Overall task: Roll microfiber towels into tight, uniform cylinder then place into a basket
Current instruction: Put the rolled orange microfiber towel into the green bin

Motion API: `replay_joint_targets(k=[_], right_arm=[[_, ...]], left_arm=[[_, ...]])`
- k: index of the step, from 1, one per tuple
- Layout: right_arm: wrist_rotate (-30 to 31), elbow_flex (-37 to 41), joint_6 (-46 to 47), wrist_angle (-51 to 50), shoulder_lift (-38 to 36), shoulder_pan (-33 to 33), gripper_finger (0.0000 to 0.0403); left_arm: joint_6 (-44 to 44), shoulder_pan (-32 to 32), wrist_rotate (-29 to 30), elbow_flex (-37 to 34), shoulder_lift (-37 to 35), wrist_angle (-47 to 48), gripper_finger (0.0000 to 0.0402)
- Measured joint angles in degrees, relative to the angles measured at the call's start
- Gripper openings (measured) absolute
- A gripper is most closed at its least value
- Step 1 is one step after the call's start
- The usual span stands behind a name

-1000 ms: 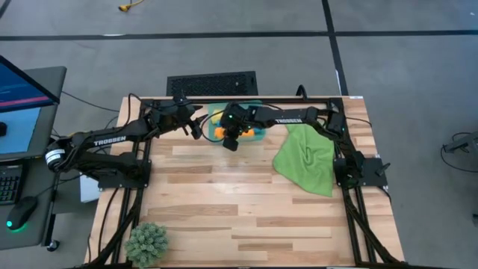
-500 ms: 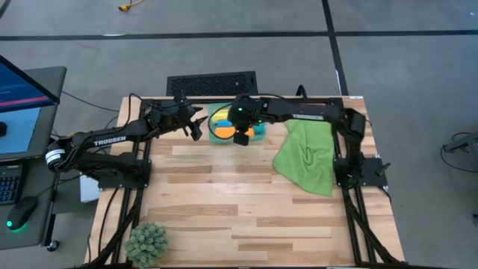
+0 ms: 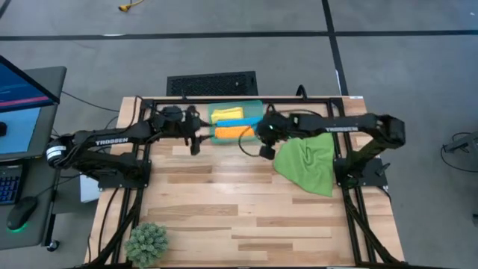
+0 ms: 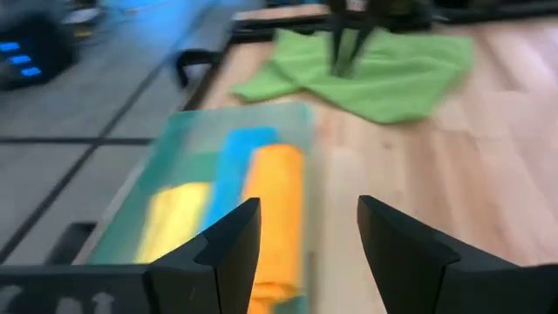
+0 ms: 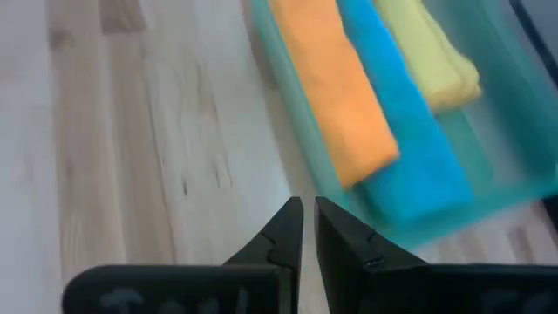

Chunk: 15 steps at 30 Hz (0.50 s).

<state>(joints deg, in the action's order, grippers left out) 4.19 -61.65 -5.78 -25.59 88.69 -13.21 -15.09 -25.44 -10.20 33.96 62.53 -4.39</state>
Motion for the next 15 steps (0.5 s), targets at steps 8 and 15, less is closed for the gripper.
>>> replay_joint_targets(k=[8,15], right_arm=[[9.10,11.15,7.78,1.11,-6.62,4.52,0.0054],[12.53,18.82,14.61,3.21,-9.30,8.47,0.0054]], left_arm=[[-1.60,5.99,-1.24,-0.01,9.63,-7.71,0.0185],[-0.80,8.28,-4.02,-0.01,18.05,-10.52,0.0185]])
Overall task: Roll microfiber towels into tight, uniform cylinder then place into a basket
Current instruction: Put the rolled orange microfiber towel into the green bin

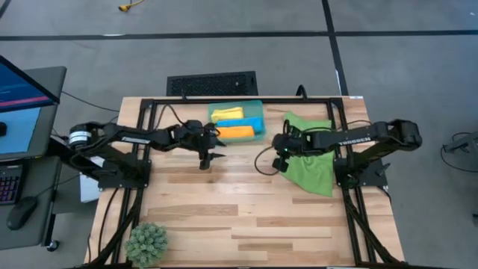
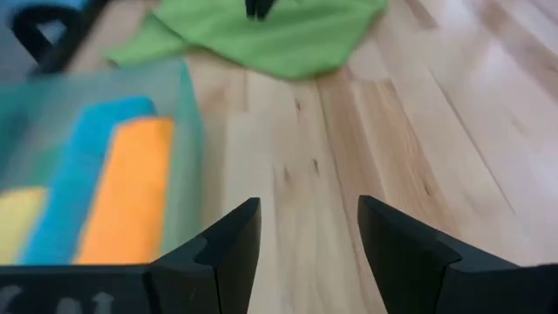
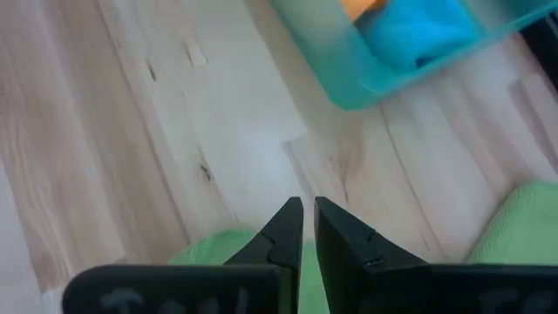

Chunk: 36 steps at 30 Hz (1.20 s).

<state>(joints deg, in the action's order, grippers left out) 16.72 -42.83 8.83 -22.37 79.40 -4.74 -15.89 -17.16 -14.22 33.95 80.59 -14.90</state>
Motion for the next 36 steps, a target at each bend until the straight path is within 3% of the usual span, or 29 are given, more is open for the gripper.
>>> replay_joint_targets(k=[6,13,21,36], right_arm=[[2.87,3.49,1.21,4.31,0.13,2.42,0.0054],[2.94,3.56,1.35,4.63,-0.11,4.07,0.0054],[2.92,3.56,1.35,4.75,-0.11,3.97,0.0054],[2.89,3.54,1.35,4.94,-0.11,4.01,0.0054]], left_arm=[[3.07,-0.03,0.84,1.14,6.63,-3.27,0.0185],[3.01,-0.23,2.02,7.18,13.28,1.82,0.0185],[3.60,-0.49,18.98,11.47,18.20,2.38,0.0185],[6.57,-0.66,18.52,11.50,18.06,-3.49,0.0185]])
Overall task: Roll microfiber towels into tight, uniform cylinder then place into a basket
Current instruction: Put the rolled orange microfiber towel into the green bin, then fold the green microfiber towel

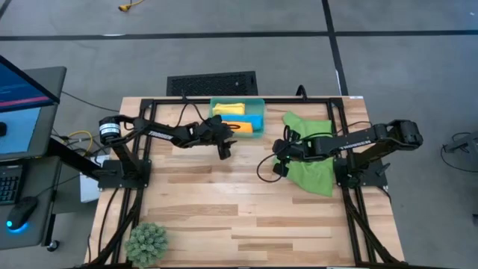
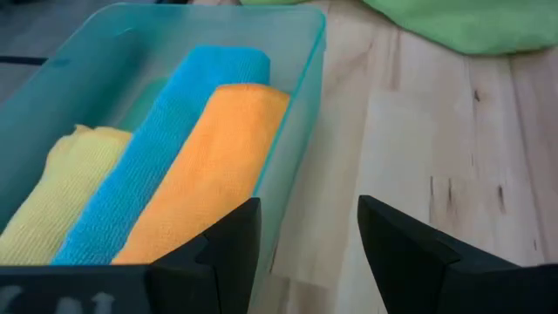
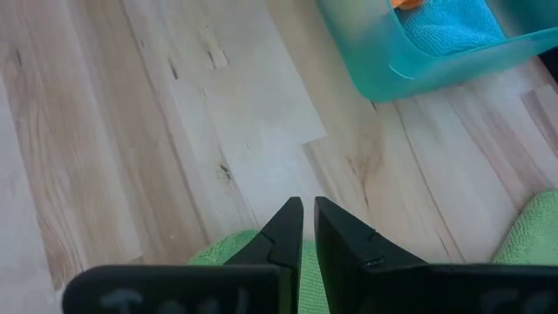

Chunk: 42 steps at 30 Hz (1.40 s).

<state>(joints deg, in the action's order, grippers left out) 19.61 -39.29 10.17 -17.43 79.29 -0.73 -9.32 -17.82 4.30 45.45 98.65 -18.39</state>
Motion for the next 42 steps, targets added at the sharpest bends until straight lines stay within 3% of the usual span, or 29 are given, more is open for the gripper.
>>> replay_joint_targets(k=[13,18,23,28,34,37,42], right_arm=[[0.00,-0.02,-0.09,0.15,0.02,0.83,0.0054],[-0.03,-0.02,0.45,-1.06,-0.19,4.97,0.0054],[-0.05,-0.09,8.01,-5.28,-0.57,10.59,0.0054],[0.13,-0.09,18.39,-14.17,-1.09,15.82,0.0054],[5.99,-0.08,29.47,-21.49,-2.77,20.13,0.0054],[6.17,-0.07,33.24,-21.51,-3.62,22.32,0.0054],[6.23,-0.07,40.14,-21.82,-3.50,27.27,0.0054]], left_arm=[[2.80,0.60,2.33,0.00,-0.23,-3.80,0.0185],[0.94,3.85,2.47,-0.07,-4.98,-3.04,0.0185],[0.68,7.33,2.38,-0.03,-11.68,-0.12,0.0185],[-1.84,10.57,-2.24,0.00,-13.64,0.42,0.0185],[-7.35,13.31,-6.96,-0.02,-10.78,-3.53,0.0185],[-10.40,13.53,-9.42,0.25,-7.39,-9.35,0.0185],[-15.23,13.51,-13.15,4.75,0.45,-10.56,0.0185]])
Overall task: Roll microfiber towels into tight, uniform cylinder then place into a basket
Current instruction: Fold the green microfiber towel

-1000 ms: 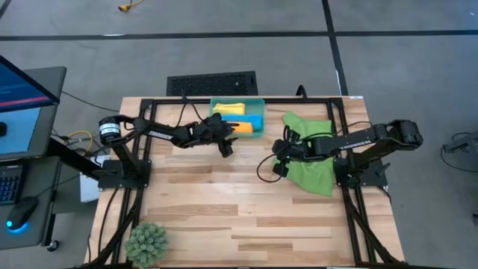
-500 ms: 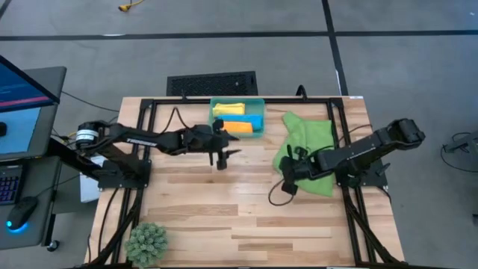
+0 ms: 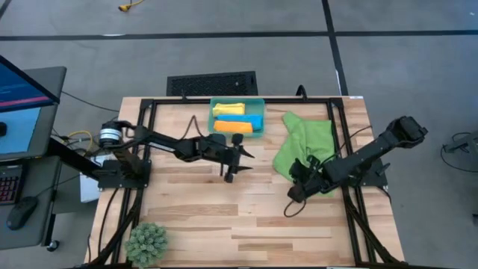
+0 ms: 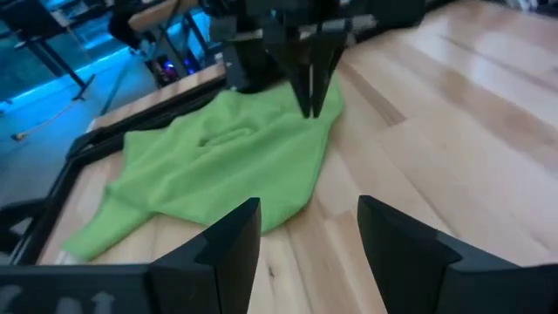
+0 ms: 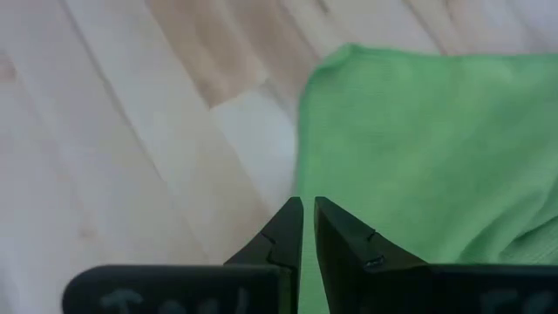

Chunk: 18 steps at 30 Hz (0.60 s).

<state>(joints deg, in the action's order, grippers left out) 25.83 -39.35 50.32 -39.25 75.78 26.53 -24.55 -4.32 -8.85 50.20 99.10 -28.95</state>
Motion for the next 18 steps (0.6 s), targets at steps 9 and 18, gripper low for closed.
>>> replay_joint_targets(k=[9,18], right_arm=[[2.83,0.00,6.82,-1.12,1.16,5.91,0.0054],[7.10,0.00,12.92,-1.11,1.14,10.82,0.0054]], left_arm=[[-6.55,0.00,0.09,15.10,14.08,8.26,0.0185],[-9.36,0.00,-1.22,25.82,25.03,11.81,0.0185]])
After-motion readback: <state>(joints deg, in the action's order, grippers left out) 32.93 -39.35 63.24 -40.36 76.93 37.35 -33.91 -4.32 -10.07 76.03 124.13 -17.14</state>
